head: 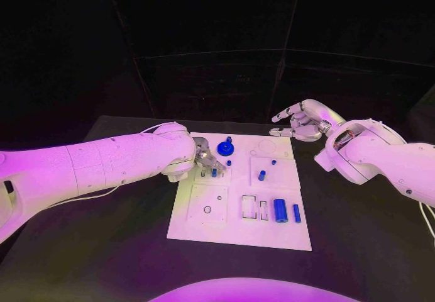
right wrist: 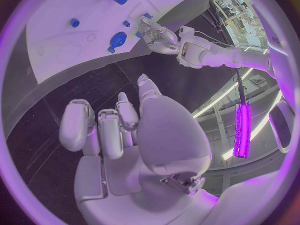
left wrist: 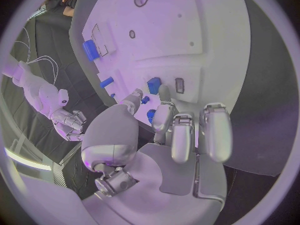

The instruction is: Assemble the parts on the task board

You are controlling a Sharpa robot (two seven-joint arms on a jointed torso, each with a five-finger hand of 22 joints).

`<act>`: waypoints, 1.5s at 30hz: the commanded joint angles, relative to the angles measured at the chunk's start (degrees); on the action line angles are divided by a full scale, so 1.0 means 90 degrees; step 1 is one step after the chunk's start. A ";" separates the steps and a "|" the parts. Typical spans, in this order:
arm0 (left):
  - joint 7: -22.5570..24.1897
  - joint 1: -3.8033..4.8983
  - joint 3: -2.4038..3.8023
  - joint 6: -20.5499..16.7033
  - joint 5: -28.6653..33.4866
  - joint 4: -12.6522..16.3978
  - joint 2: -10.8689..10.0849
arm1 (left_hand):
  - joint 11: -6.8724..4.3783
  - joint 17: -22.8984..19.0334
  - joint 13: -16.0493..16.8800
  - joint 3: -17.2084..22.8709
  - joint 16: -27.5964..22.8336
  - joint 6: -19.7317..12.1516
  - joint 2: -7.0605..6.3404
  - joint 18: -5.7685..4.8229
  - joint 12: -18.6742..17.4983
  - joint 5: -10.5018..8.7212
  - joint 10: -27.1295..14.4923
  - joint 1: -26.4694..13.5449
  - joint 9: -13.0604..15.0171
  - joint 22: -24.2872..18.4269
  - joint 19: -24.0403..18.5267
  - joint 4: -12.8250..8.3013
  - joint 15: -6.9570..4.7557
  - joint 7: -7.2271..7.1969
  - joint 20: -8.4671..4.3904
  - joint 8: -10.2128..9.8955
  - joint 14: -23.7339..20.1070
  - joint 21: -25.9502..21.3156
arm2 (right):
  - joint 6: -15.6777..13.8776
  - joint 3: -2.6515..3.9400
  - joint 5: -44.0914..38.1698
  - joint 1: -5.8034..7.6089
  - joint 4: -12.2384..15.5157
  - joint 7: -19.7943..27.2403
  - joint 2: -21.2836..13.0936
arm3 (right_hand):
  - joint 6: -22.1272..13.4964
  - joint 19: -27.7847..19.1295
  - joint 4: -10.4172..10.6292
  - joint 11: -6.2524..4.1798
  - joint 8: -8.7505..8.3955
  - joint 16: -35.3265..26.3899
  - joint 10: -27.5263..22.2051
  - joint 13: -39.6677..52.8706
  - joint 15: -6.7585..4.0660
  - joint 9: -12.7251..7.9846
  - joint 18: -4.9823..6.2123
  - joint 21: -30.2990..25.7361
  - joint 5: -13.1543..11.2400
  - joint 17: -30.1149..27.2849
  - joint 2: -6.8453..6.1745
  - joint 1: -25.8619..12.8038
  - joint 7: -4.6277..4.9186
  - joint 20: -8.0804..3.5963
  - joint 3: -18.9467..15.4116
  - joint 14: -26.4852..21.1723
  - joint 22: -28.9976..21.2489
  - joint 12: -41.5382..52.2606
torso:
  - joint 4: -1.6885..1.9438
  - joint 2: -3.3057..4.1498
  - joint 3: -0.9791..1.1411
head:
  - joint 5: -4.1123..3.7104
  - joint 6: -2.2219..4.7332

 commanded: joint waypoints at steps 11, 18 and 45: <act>-0.0003 0.0069 0.0636 -0.0002 -0.0012 0.0218 -0.0201 | -0.0029 0.1677 -0.0142 -0.0671 0.0020 -0.0179 0.0120 -0.0105 -0.0118 -0.0001 -0.0085 0.0360 0.0087 0.0214 0.0132 0.0226 -0.0045 0.0001 -0.0061 0.0016 0.0662 -0.0049 | 0.0001 0.0003 0.0054 0.0011 -0.0033 0.0063 -0.0011 | -0.0038 -0.0046 0.0006 0.0006 0.0027 -0.0028 -0.0032 -0.0005 -0.0001 0.0000 0.0046 -0.0043 -0.0027 0.0437 0.0029 -0.0038 0.0001 -0.0006 -0.0052 0.0370 -0.0007 -0.0038 | 0.0004 0.0003 -0.0002 | -0.0029 0.0011; 0.0006 0.0370 0.0760 0.0782 -0.0022 -0.0208 -0.0217 | 0.0180 0.1677 -0.0385 -0.1041 0.0020 -0.0633 0.0320 -0.0030 -0.0357 -0.0003 -0.0301 0.0724 -0.0301 -0.0153 -0.0033 0.0320 0.0126 0.0251 0.0067 -0.0602 0.0662 -0.0379 | 0.0006 0.0003 0.0061 0.0011 -0.0048 0.0057 -0.0023 | -0.0039 -0.0046 0.0013 0.0006 0.0029 -0.0026 -0.0031 -0.0004 -0.0001 0.0000 0.0046 -0.0043 -0.0027 0.0440 0.0033 -0.0041 0.0001 -0.0006 -0.0057 0.0371 -0.0006 -0.0037 | 0.0018 -0.0005 0.0009 | -0.0036 0.0040; 0.0076 0.0337 0.0693 0.1822 -0.0502 -0.2311 0.0827 | 0.0255 0.1677 -0.0384 -0.1506 0.0020 -0.0235 0.0692 -0.0022 -0.0320 0.0001 -0.0310 0.1432 -0.0916 -0.0119 -0.0023 0.0288 0.0203 0.0316 0.0186 -0.1168 0.0662 -0.0399 | 0.0045 0.0002 0.0062 0.0007 -0.0127 0.0081 0.0101 | -0.0058 -0.0042 0.0026 0.0002 0.0052 -0.0034 -0.0038 -0.0014 -0.0004 -0.0002 0.0045 -0.0049 0.0102 0.0442 0.0071 0.0039 0.0000 -0.0008 -0.0087 0.0373 -0.0007 -0.0042 | -0.0003 0.0005 0.0004 | 0.0050 -0.0010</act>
